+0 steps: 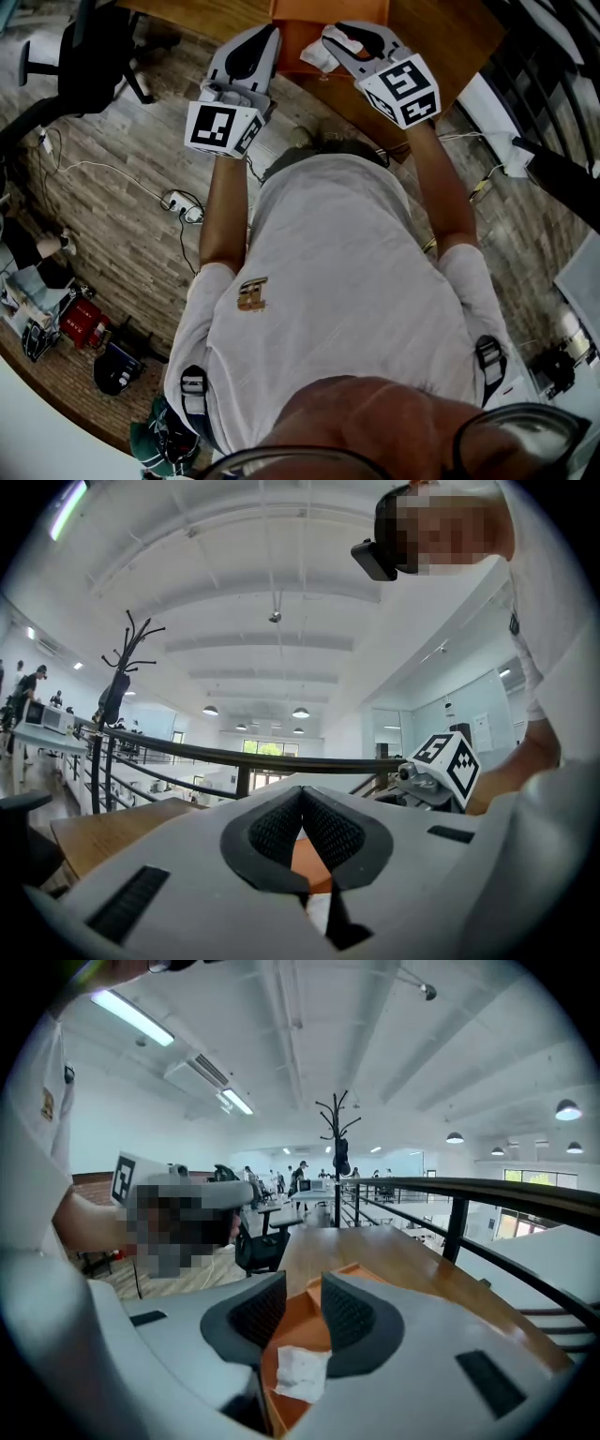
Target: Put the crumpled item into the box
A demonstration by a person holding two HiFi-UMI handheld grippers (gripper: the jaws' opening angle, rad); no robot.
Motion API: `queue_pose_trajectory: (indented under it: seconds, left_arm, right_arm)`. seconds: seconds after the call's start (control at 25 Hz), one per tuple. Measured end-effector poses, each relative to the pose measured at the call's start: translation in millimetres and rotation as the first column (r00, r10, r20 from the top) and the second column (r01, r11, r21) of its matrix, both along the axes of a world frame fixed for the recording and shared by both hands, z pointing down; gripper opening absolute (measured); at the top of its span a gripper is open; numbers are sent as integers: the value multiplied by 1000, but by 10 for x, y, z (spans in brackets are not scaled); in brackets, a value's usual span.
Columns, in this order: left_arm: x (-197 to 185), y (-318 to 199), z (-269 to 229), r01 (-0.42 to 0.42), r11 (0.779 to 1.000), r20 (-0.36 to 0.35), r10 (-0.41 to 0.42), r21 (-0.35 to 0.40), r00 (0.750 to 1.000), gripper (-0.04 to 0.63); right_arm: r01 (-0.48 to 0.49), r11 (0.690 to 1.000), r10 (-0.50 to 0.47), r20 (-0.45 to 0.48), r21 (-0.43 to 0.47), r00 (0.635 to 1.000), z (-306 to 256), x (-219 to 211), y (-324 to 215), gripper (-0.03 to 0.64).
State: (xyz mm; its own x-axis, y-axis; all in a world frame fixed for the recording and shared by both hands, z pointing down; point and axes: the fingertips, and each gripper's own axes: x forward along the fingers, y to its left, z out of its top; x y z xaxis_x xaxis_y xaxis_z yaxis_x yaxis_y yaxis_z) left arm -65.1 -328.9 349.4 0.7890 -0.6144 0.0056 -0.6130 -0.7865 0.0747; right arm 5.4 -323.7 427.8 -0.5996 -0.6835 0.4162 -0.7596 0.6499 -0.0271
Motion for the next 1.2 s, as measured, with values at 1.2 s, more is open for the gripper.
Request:
queue_pose_trajectory:
  seconds: [1.2]
  left_arm:
    - [243,335,-321,-71,997,-43,73,38,996,20]
  right_arm:
    - [39,925,-158,289,378,944,-1192,-179,451,34]
